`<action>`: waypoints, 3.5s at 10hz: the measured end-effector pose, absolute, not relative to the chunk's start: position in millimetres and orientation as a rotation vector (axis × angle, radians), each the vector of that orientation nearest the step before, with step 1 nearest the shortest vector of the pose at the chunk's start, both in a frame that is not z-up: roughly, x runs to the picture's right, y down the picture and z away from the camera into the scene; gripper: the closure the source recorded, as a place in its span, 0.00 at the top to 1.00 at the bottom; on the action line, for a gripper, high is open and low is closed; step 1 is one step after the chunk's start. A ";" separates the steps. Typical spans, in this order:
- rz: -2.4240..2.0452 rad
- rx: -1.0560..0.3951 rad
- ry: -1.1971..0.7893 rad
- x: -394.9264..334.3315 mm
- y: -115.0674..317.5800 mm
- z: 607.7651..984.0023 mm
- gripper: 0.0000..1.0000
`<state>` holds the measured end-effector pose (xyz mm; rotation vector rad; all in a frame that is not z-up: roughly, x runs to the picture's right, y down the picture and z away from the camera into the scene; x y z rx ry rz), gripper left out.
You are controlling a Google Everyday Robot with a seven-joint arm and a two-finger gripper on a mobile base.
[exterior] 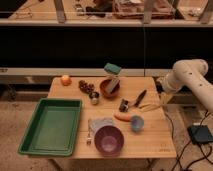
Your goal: Place banana in metal cup
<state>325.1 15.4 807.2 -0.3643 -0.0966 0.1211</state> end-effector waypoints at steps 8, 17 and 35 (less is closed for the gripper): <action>0.123 -0.366 -0.097 325.5 16.7 807.9 0.80; 0.123 -0.365 -0.097 325.7 16.5 807.7 0.80; 0.073 -0.558 -0.204 287.0 103.9 890.0 0.80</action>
